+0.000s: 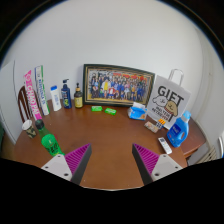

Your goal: Pour water

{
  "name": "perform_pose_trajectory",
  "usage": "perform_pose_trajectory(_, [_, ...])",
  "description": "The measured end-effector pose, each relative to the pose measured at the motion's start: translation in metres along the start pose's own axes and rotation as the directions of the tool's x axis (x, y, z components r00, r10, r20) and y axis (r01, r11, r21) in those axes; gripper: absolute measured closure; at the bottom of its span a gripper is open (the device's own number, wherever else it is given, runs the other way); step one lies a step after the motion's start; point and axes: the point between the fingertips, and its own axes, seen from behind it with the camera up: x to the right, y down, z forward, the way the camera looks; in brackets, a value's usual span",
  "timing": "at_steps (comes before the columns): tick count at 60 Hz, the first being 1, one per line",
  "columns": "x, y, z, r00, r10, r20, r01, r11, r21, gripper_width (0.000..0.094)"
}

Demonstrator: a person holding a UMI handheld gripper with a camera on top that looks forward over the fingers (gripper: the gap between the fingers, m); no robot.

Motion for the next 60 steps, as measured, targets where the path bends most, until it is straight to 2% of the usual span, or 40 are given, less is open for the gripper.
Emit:
perform_pose_trajectory(18, [-0.014, 0.019, -0.007, 0.999, -0.011, 0.039, 0.011, 1.0, -0.008, 0.0085])
perform_pose_trajectory(35, [-0.092, 0.063, -0.007, 0.982, -0.013, 0.187, 0.01, 1.0, 0.018, 0.0088])
perform_pose_trajectory(45, [-0.159, 0.067, 0.003, 0.958, -0.004, 0.286, -0.02, 0.997, 0.081, 0.0083])
perform_pose_trajectory(60, [-0.222, 0.052, 0.051, 0.957, 0.004, 0.291, -0.055, 0.985, 0.166, 0.0081])
